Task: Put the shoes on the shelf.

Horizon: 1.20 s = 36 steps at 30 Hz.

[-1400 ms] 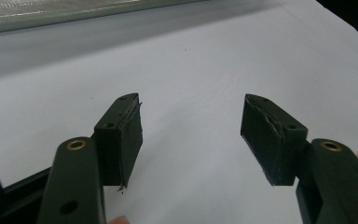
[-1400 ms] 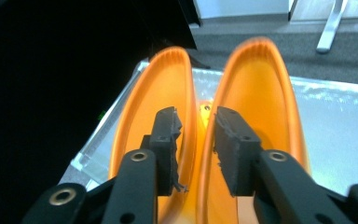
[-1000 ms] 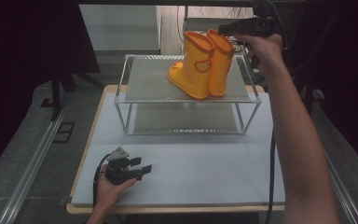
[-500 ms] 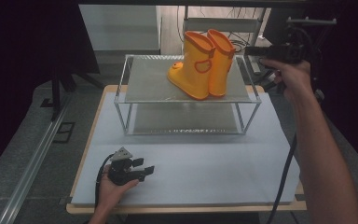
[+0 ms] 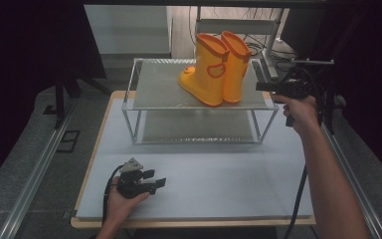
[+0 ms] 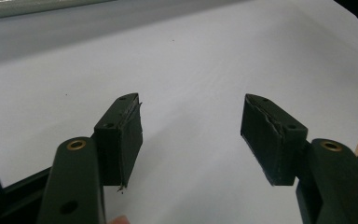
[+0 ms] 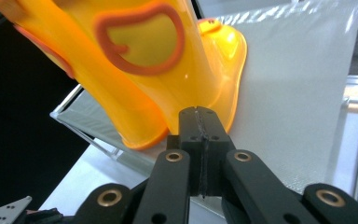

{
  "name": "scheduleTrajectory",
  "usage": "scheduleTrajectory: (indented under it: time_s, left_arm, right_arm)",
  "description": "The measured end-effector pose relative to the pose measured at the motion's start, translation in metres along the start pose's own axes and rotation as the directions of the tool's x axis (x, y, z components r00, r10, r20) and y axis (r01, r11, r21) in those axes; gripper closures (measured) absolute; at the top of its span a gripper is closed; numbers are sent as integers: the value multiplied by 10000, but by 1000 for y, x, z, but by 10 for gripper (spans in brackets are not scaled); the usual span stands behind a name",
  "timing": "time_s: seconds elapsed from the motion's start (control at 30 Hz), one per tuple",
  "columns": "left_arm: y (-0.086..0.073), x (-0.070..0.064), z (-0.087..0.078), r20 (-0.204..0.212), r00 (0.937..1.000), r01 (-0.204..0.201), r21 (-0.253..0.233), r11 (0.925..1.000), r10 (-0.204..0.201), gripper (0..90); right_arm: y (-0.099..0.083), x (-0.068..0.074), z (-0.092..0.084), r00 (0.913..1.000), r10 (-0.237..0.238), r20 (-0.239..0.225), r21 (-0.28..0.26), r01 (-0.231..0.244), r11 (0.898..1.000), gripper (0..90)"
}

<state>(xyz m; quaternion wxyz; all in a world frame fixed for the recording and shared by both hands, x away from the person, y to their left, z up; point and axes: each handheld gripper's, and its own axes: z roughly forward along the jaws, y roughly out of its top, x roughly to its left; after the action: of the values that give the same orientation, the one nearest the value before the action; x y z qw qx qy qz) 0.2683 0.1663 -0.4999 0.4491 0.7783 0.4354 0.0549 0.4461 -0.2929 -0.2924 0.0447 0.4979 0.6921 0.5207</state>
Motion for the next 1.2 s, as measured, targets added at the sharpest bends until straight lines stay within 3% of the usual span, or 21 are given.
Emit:
scheduleTrajectory:
  time_s: [0.13,0.43,0.6,0.97,1.2]
  left_arm:
    - [0,1,-1,-14,10000,3,-37,10000,-3,384]
    - [0,1,-2,3,10000,44,-89,10000,-44,385]
    - [0,2,-4,-4,10000,51,-116,9999,-51,385]
    - [-1,4,-5,-54,9999,85,-122,9999,-86,385]
    - [-1,4,-3,-62,10000,54,-54,10000,-54,385]
  right_arm:
    - [-9,-8,15,9999,121,23,250,-122,9996,895]
    - [-17,-9,37,9998,104,182,663,-116,9977,896]
    - [-19,-10,43,9996,192,191,696,-205,9974,895]
    - [-21,-13,60,9973,239,695,790,-294,9964,895]
    - [-21,-14,62,9969,251,742,753,-307,9967,896]
